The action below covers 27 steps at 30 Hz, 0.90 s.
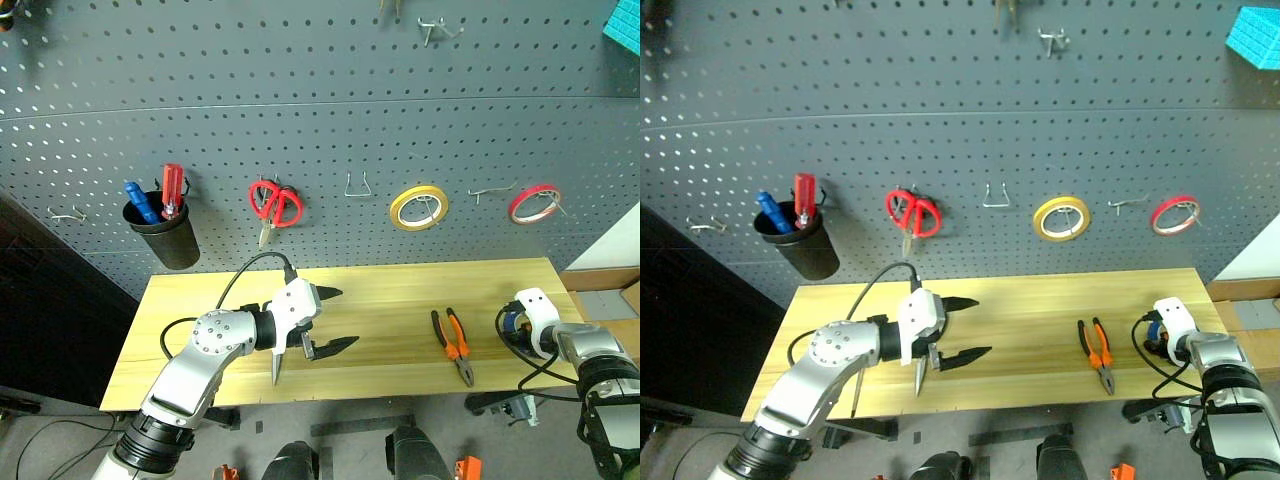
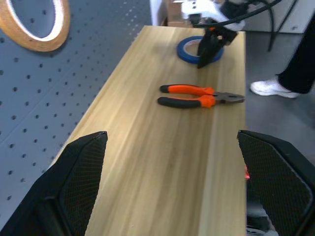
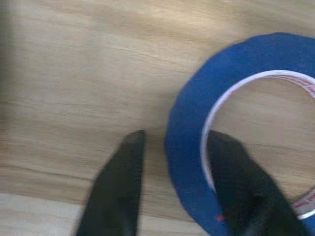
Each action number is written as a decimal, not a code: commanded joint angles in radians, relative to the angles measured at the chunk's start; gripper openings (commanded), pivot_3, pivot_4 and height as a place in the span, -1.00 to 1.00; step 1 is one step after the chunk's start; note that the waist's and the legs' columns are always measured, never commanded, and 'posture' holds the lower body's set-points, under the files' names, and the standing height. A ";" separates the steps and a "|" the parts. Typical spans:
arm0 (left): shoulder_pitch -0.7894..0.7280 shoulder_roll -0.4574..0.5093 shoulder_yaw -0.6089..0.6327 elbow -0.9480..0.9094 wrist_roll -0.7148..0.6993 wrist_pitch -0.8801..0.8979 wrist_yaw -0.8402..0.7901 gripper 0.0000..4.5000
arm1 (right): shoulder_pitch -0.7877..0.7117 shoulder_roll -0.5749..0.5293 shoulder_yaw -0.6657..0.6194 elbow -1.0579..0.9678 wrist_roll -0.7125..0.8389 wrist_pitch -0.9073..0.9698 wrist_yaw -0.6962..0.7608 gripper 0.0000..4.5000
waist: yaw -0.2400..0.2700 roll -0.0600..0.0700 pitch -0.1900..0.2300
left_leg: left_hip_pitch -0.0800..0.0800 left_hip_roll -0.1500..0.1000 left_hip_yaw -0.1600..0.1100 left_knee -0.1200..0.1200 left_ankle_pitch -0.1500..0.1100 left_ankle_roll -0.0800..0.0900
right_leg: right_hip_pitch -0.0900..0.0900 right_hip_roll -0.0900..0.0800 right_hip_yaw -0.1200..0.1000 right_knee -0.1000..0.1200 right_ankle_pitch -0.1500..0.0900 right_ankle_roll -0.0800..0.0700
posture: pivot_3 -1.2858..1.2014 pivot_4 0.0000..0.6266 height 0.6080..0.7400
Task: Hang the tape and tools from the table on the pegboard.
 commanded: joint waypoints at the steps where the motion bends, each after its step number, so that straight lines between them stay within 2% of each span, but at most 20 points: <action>1: -0.012 0.008 -0.015 -0.043 -0.020 -0.017 -0.031 1.00 | 0.018 0.004 0.008 0.017 -0.034 -0.038 -0.039 -0.70 | 0.000 0.000 0.000 | 0.000 0.000 0.000 0.000 0.000 0.000 | 0.000 0.000 0.000 0.000 0.000 0.000 | -0.07 -0.50 1.00; 5: -0.024 -0.015 -0.020 -0.059 -0.080 0.022 -0.057 1.00 | 0.068 0.001 -0.007 -0.073 -0.043 -0.094 -0.096 -0.70 | 0.000 0.000 0.000 | 0.000 0.000 0.000 0.000 0.001 -0.002 | 0.000 0.000 0.000 0.000 0.000 0.000 | -0.08 -0.50 1.00; 9: -0.032 -0.024 -0.024 -0.070 -0.118 0.042 -0.080 1.00 | 0.169 -0.028 -0.044 -0.286 -0.032 -0.101 -0.123 -0.70 | 0.000 0.000 0.000 | 0.000 0.000 0.000 0.000 0.001 -0.003 | 0.000 0.000 0.000 0.000 0.000 0.000 | -0.08 -0.50 1.00; 12: -0.046 -0.035 -0.019 -0.056 -0.122 0.041 -0.077 1.00 | 0.291 -0.036 -0.111 -0.626 -0.013 -0.101 -0.166 -0.70 | -0.001 0.002 0.000 | -0.001 0.000 0.000 0.000 0.002 -0.003 | -0.002 0.000 0.001 0.000 0.000 0.001 | -0.10 -0.48 1.00; 15: -0.062 -0.058 0.005 -0.039 -0.135 0.051 -0.048 1.00 | 0.413 0.038 -0.183 -1.024 0.037 -0.004 -0.224 -0.70 | -0.009 0.002 -0.001 | -0.003 0.001 0.001 0.000 0.002 -0.004 | -0.004 0.000 0.002 0.001 0.000 0.001 | -0.12 -0.48 1.00; 17: -0.072 -0.073 0.037 -0.034 -0.159 0.063 -0.027 1.00 | 0.507 0.113 -0.184 -1.318 0.027 -0.012 -0.287 -0.70 | -0.007 0.002 0.000 | -0.003 0.002 0.001 0.000 0.001 -0.004 | -0.004 0.001 0.002 0.001 0.000 0.001 | -0.13 -0.47 1.00; 19: -0.075 -0.076 0.060 -0.040 -0.183 0.076 -0.019 1.00 | 0.554 0.158 -0.168 -1.511 -0.003 -0.044 -0.326 -0.70 | -0.007 0.002 0.000 | -0.004 0.004 -0.001 0.000 0.001 -0.004 | -0.005 0.005 0.001 0.002 0.000 0.001 | -0.13 -0.47 1.00; 22: -0.075 -0.066 0.078 -0.044 -0.199 0.081 -0.020 1.00 | 0.520 0.181 -0.131 -1.664 -0.022 -0.058 -0.330 -0.70 | -0.007 0.002 0.000 | -0.006 0.003 0.000 0.001 0.002 -0.006 | -0.007 0.005 0.003 0.002 0.000 0.001 | -0.15 -0.46 1.00; 27: -0.087 -0.067 0.077 -0.032 -0.196 0.075 -0.027 1.00 | 0.328 0.158 -0.116 -1.631 -0.014 -0.038 -0.299 -0.70 | -0.008 0.000 0.001 | -0.006 0.003 0.002 0.003 0.001 -0.004 | -0.007 0.005 0.006 0.001 0.002 0.002 | -0.15 -0.47 1.00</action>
